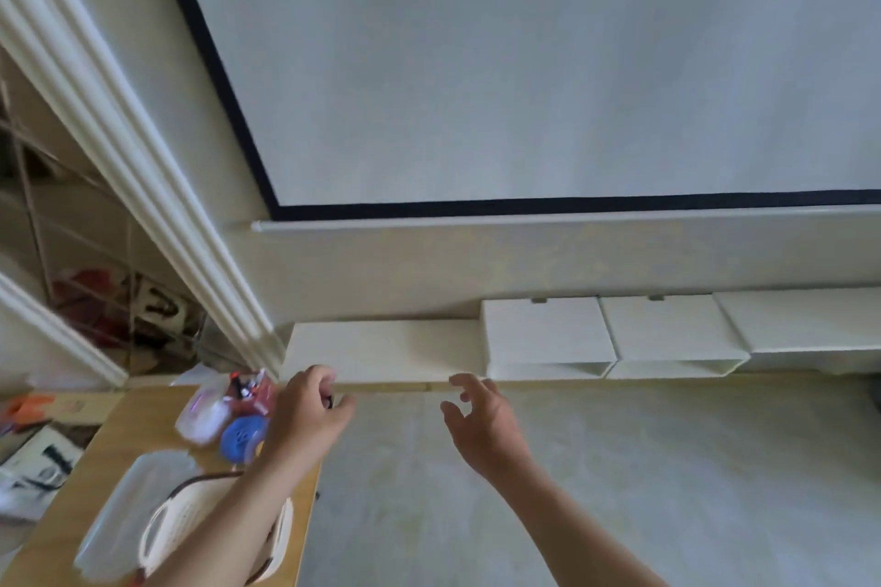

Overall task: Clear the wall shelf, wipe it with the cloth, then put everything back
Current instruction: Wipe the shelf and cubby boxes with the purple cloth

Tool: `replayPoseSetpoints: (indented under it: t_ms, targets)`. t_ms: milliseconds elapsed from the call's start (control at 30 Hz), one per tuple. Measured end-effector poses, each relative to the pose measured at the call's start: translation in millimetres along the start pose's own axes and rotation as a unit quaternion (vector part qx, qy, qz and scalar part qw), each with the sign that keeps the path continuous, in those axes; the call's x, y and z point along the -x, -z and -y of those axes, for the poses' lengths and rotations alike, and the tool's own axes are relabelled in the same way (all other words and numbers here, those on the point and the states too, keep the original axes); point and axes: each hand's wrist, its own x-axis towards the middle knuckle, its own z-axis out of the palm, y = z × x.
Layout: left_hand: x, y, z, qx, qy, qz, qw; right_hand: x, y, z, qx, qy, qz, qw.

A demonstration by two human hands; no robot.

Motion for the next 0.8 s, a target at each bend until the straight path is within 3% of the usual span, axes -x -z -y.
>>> replayPoseSetpoints:
  t_ms: [200,400,800]
  targets:
    - [6.0,-24.0,-58.8,-0.003,-0.036,0.016,0.999,-3.9,55.1,-22.2,-0.008,0.011,-0.04,0.999]
    - [20.1,-38.0,-73.3,-0.021,-0.02,0.021,0.999,-4.3,74.8,-43.0,-0.009,0.017,-0.024,1.0]
    - [-12.0,-17.3,12.0,-0.031,0.106,0.04,0.993,-52.7,1.5,-31.7,0.021,-0.005,0.071,0.997]
